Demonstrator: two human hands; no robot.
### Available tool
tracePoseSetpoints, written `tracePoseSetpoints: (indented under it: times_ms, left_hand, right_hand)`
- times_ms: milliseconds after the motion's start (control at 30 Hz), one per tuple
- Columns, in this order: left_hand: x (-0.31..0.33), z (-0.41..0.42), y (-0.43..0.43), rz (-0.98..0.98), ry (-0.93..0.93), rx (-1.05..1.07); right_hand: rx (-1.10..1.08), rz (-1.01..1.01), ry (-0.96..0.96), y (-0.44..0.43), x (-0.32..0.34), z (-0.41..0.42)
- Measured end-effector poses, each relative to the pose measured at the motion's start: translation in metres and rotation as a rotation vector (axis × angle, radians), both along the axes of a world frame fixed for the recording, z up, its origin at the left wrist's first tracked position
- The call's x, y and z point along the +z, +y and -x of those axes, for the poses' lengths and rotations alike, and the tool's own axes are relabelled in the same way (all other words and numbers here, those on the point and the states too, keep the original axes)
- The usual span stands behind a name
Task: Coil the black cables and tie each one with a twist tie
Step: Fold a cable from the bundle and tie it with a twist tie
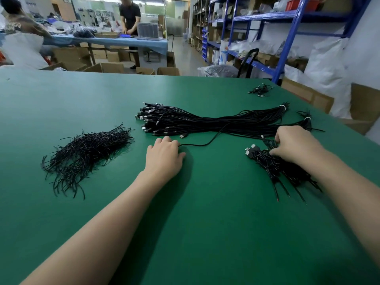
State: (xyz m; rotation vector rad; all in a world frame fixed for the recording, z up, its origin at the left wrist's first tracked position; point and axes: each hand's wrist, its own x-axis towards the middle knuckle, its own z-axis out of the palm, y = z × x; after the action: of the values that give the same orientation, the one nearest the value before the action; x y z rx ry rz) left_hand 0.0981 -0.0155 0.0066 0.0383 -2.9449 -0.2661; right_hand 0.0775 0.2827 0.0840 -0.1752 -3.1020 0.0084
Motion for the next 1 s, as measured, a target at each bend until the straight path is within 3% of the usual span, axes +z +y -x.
tracePoseSetpoints:
  times_ms: [100,200,267,333,433,500,633,767,1000]
  left_hand:
    - [-0.004,0.004,-0.001,-0.03,0.036,0.022]
    - [0.0,0.005,-0.004,-0.056,0.005,-0.014]
    - [0.008,0.007,-0.006,-0.136,-0.046,-0.024]
    - [0.022,0.007,-0.008,-0.304,-0.108,-0.04]
    - [0.051,0.001,-0.012,-0.593,-0.112,-0.083]
    - [0.069,-0.004,-0.017,-0.739,-0.078,-0.103]
    - [0.086,-0.011,-0.024,-0.838,-0.1,-0.158]
    - [0.092,-0.014,-0.039,-0.863,-0.146,-0.162]
    - [0.108,-0.019,-0.1,-0.908,-0.18,-0.194]
  right_hand:
    - [-0.036,-0.114,-0.08,-0.002,0.002,0.0]
    - [0.087,-0.236,0.105,-0.019,-0.003,-0.004]
    - [0.249,-0.171,0.15,-0.043,-0.013,-0.006]
    - [0.387,-0.061,0.074,-0.07,-0.027,-0.005]
    - [0.478,0.084,-0.096,-0.103,-0.054,0.007]
    - [0.508,0.159,-0.105,-0.114,-0.067,0.022]
    - [0.401,0.182,0.008,-0.115,-0.076,0.066]
    - [0.277,0.103,-0.036,-0.104,-0.081,0.099]
    - [0.245,0.194,-0.072,-0.094,-0.095,0.121]
